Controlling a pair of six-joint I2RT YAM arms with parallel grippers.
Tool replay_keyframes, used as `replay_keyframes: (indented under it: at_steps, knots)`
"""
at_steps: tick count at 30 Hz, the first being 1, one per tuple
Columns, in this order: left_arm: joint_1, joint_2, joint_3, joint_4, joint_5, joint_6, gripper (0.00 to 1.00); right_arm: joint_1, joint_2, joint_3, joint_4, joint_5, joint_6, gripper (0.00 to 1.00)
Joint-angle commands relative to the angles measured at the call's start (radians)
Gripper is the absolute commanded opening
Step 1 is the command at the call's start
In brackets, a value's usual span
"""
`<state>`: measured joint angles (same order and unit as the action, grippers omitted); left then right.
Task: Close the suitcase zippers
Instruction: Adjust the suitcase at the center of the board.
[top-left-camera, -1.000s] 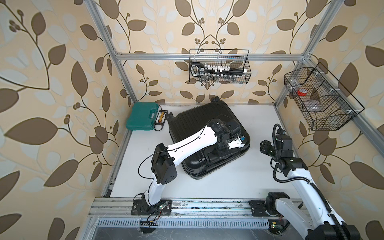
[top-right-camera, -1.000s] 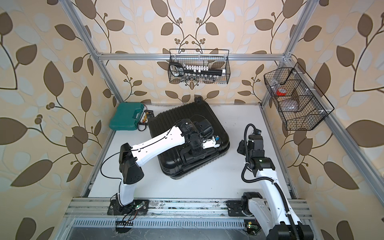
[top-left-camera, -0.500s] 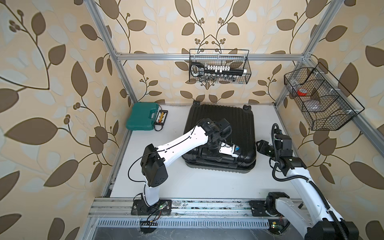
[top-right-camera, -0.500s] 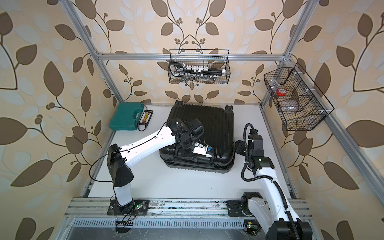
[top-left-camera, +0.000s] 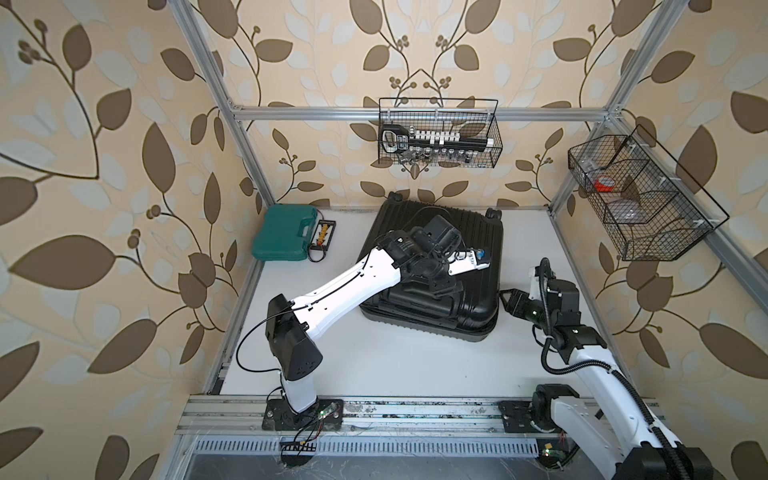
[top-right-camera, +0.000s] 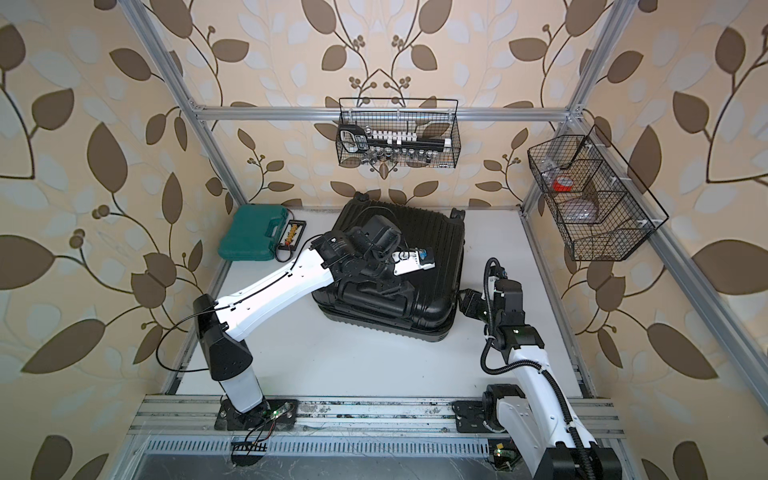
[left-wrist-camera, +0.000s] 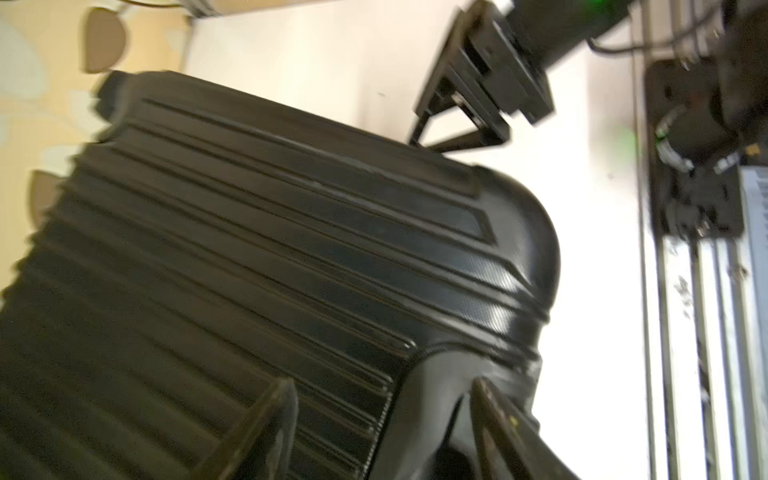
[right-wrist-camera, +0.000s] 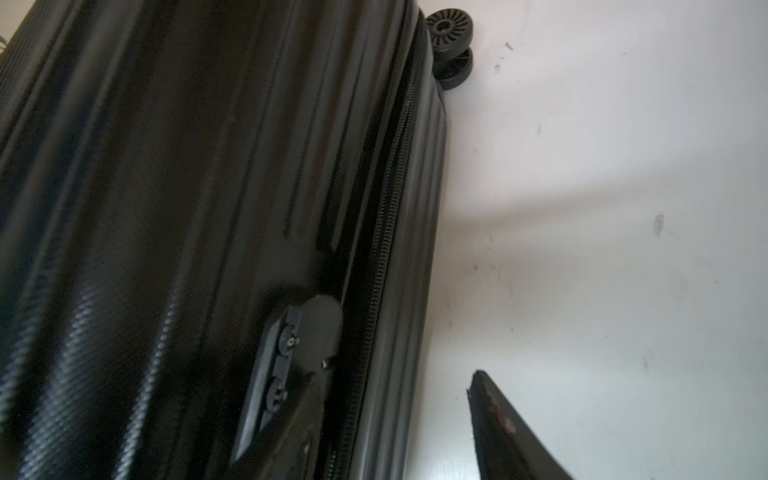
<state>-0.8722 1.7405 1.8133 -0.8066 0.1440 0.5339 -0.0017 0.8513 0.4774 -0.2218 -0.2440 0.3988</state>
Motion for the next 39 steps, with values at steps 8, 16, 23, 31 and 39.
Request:
replay_keyframes:
  at_steps: [8,16,23,31,39]
  knots:
    - [0.089,-0.358,-0.247,0.126,-0.547,-1.074,0.92,0.259,0.006,-0.018,0.175,0.036,-0.040,0.58]
    - [0.174,-0.527,-0.399,-0.187,-0.556,-1.691,0.91,0.442,0.097,0.015,0.221,0.168,-0.062,0.59]
    - [0.209,-0.501,-0.409,-0.296,-0.465,-1.828,0.91,0.528,0.151,0.057,0.238,0.240,-0.071,0.59]
    - [0.320,-0.407,-0.422,-0.231,-0.317,-1.824,0.85,0.563,0.072,0.092,0.173,0.326,-0.092,0.59]
    - [0.326,-0.272,-0.382,-0.237,-0.255,-1.809,0.79,0.562,-0.003,0.152,0.084,0.370,-0.115,0.59]
